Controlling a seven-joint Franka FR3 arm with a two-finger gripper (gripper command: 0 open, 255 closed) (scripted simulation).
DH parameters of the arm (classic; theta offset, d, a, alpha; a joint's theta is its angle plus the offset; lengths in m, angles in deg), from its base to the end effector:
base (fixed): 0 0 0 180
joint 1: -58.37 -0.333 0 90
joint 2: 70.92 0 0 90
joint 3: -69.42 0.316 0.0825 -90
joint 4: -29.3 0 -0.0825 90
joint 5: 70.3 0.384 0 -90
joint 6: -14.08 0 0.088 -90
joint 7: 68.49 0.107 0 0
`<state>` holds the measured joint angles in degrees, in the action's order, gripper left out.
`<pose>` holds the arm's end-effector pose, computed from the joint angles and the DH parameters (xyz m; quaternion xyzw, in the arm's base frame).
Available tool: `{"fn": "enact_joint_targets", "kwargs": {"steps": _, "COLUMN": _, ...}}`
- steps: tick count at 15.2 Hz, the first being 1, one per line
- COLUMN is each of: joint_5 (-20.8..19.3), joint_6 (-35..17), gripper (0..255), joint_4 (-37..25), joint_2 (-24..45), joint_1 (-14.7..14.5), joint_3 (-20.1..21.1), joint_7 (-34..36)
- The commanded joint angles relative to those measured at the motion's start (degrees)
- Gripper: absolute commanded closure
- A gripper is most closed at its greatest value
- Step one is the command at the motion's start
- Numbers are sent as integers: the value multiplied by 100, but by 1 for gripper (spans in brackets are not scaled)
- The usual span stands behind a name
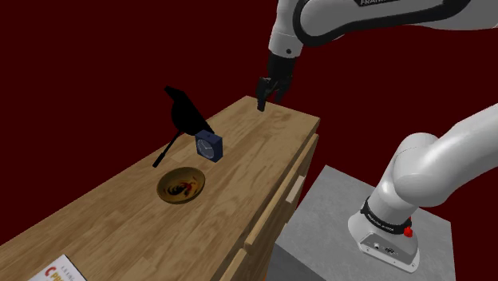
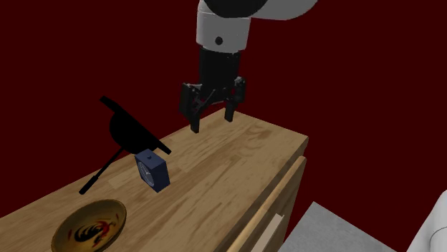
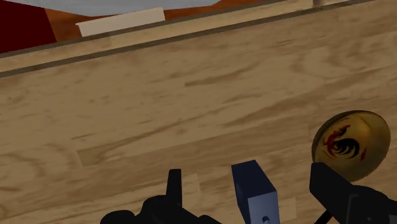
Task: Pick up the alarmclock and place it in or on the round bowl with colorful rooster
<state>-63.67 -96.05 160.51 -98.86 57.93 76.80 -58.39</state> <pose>0.4129 0.0715 0.5454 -0.9971 0.0422 -0.0541 0.0337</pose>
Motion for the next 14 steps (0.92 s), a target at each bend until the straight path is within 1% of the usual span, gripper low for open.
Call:
{"fn": "enact_joint_targets", "kwargs": {"steps": 1, "joint_5": -35, "joint_6": -242, "gripper": 0, "joint_4": -120, "joint_2": 411, "joint_1": -3, "joint_3": 123, "joint_7": 128}}
{"fn": "enact_joint_targets", "kwargs": {"steps": 8, "joint_5": -374, "joint_6": -783, "gripper": 0, "joint_4": -992, "joint_2": 2033, "joint_1": 11, "joint_3": 444, "joint_7": 603}}
{"fn": "enact_joint_targets", "kwargs": {"steps": 14, "joint_5": -825, "joint_6": -964, "gripper": 0, "joint_4": -2024, "joint_2": 3467, "joint_1": -82, "joint_3": 576, "joint_7": 1054}}
